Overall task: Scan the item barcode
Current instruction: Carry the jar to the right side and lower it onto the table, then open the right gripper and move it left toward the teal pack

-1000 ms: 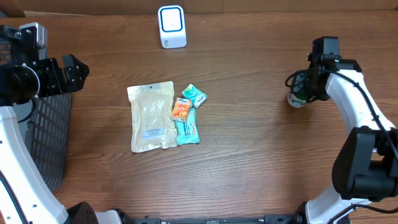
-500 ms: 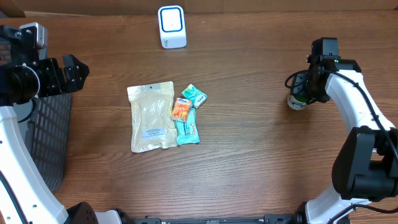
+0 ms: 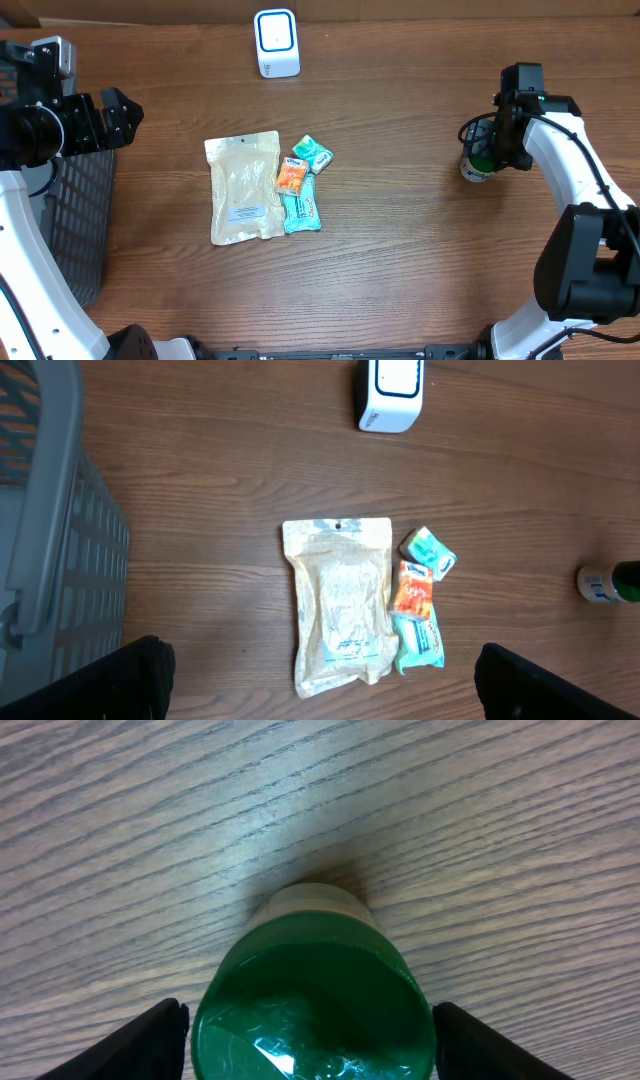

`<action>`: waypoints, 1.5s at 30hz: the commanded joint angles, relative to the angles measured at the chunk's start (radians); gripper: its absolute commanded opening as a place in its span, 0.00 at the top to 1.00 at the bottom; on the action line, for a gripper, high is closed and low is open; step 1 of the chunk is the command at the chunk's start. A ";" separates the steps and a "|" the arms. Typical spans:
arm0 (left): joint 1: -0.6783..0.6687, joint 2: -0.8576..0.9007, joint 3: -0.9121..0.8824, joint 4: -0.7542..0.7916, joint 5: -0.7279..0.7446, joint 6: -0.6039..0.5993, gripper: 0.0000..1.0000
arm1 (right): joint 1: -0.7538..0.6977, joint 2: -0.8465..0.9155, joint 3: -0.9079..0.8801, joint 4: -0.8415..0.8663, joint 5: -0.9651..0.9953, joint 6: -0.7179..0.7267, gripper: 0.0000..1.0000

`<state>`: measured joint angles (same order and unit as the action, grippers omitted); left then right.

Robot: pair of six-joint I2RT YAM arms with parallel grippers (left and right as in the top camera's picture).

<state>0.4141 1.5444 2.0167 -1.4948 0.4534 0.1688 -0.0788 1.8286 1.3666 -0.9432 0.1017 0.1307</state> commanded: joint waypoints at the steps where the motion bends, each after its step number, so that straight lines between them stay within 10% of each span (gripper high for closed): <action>1: 0.002 -0.021 0.006 0.003 0.014 0.026 0.00 | -0.001 -0.011 -0.006 0.014 -0.018 0.003 0.16; 3: 0.002 -0.021 0.006 0.003 0.014 0.026 0.00 | -0.001 -0.012 0.003 0.023 -0.021 -0.008 0.00; 15: 0.002 -0.021 0.006 0.003 0.014 0.026 0.01 | 0.092 -0.014 0.518 -0.305 -0.410 -0.003 0.00; 22: 0.002 -0.021 0.006 0.003 0.014 0.026 0.01 | 0.283 -0.003 0.465 -0.255 -0.579 0.058 0.00; 33: 0.002 -0.021 0.006 0.003 0.014 0.026 0.01 | 0.563 0.003 0.127 0.100 -0.282 0.451 0.40; 45: 0.002 -0.021 0.006 0.003 0.014 0.026 0.00 | 0.509 0.189 0.049 0.401 -0.410 0.335 0.53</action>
<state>0.4141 1.5444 2.0167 -1.4952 0.4534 0.1688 0.4343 1.9625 1.4212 -0.5541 -0.2771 0.4988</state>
